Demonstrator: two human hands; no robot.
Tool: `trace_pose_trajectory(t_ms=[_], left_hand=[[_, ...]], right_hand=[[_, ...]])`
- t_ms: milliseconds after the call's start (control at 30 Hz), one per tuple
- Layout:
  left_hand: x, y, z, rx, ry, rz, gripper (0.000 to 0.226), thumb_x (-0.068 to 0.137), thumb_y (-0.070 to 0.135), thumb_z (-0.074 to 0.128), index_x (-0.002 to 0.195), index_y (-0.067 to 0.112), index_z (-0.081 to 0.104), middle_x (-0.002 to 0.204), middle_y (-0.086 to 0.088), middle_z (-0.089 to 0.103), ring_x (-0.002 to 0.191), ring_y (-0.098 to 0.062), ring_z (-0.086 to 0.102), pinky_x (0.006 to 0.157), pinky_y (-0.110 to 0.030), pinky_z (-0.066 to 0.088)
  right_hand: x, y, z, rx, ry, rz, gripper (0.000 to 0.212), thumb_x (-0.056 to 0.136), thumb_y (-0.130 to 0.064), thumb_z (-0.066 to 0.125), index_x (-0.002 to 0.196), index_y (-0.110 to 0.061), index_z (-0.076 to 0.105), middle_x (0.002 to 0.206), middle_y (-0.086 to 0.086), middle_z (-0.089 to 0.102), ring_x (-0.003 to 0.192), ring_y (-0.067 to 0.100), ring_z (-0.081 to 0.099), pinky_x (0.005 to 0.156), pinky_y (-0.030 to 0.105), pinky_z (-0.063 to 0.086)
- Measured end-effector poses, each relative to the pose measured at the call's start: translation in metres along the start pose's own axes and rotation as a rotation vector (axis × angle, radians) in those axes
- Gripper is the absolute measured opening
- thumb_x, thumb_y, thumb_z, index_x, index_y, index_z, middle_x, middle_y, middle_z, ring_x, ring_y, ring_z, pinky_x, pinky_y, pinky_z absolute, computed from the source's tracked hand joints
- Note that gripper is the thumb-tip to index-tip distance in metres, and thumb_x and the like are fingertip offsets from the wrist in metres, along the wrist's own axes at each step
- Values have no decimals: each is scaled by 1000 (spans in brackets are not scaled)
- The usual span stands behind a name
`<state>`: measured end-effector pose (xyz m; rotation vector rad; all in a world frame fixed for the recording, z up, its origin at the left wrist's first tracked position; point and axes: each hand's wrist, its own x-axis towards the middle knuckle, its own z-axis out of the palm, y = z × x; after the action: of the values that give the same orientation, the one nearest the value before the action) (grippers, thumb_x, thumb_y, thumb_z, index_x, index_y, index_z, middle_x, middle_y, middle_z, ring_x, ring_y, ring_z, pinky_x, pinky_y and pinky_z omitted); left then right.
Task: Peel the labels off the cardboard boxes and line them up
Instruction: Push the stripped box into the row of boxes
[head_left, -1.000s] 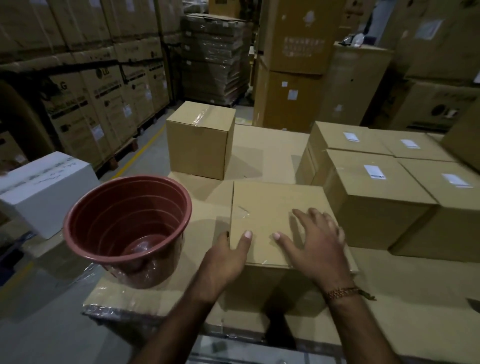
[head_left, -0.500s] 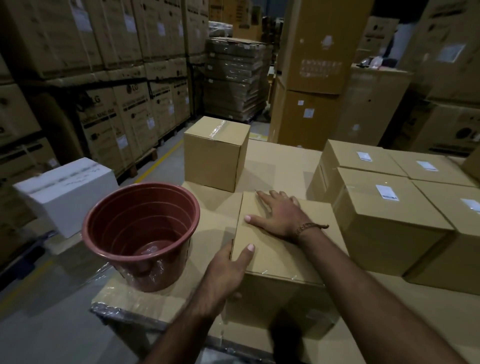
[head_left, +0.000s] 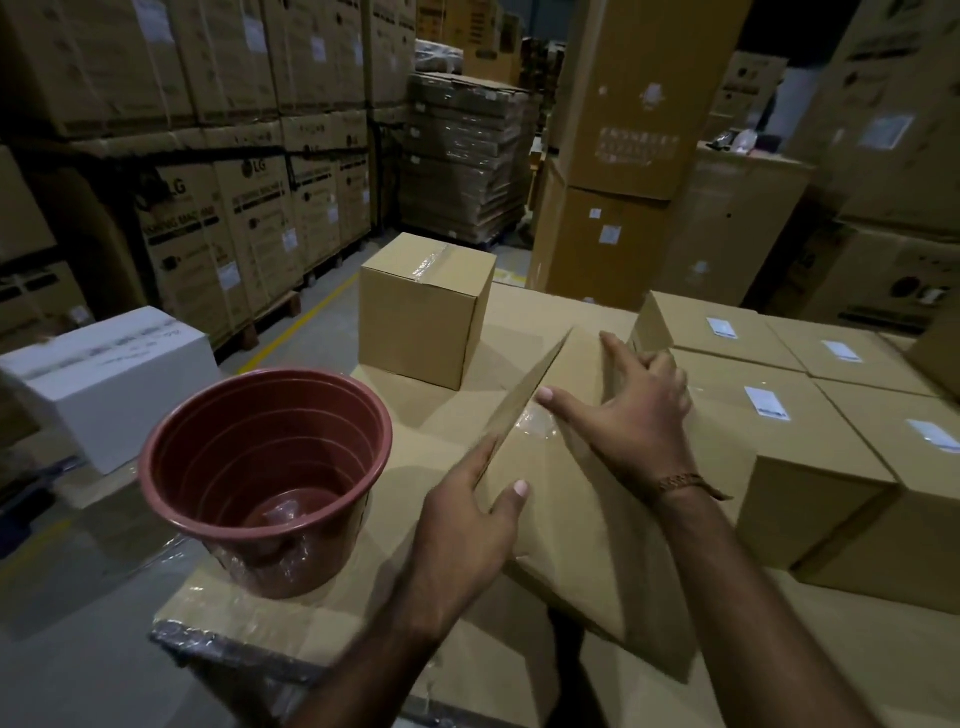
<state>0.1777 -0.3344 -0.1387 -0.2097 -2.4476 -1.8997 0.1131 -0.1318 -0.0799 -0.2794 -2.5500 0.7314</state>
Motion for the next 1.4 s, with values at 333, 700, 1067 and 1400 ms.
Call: trace_pose_trajectory(t_ms=[333, 700, 1067, 1400], left_hand=[[56, -22, -29, 412, -238, 298, 80, 94, 14, 76, 158, 44, 38, 165, 23, 30, 156, 4, 15, 130, -36, 21], [87, -44, -4, 837, -322, 323, 83, 99, 7, 65, 162, 44, 25, 171, 19, 18, 159, -6, 6, 129, -48, 19], [118, -16, -17, 1097, -316, 229, 62, 107, 29, 54, 162, 37, 28, 171, 12, 24, 159, -17, 19, 130, -52, 11], [183, -8, -90, 1237, -346, 1, 50, 109, 51, 40, 156, 35, 42, 165, -1, 41, 157, -36, 22, 125, -60, 15]], right_hand=[[-50, 38, 3, 263, 226, 155, 105, 49, -79, 86, 129, -21, 51, 127, -4, 45, 120, 20, 49, 96, 38, 51], [-80, 94, 46, 65, -11, 176, 80, 83, -69, 74, 155, -49, 47, 151, 1, 46, 132, 23, 53, 96, 39, 58], [-46, 79, 61, 66, -91, 107, 48, 111, -51, 39, 156, -40, 51, 156, 2, 58, 146, 25, 50, 114, 42, 46], [-8, 37, 112, 89, -118, 103, 45, 111, -46, 47, 154, -36, 54, 154, 3, 60, 144, 25, 53, 115, 40, 45]])
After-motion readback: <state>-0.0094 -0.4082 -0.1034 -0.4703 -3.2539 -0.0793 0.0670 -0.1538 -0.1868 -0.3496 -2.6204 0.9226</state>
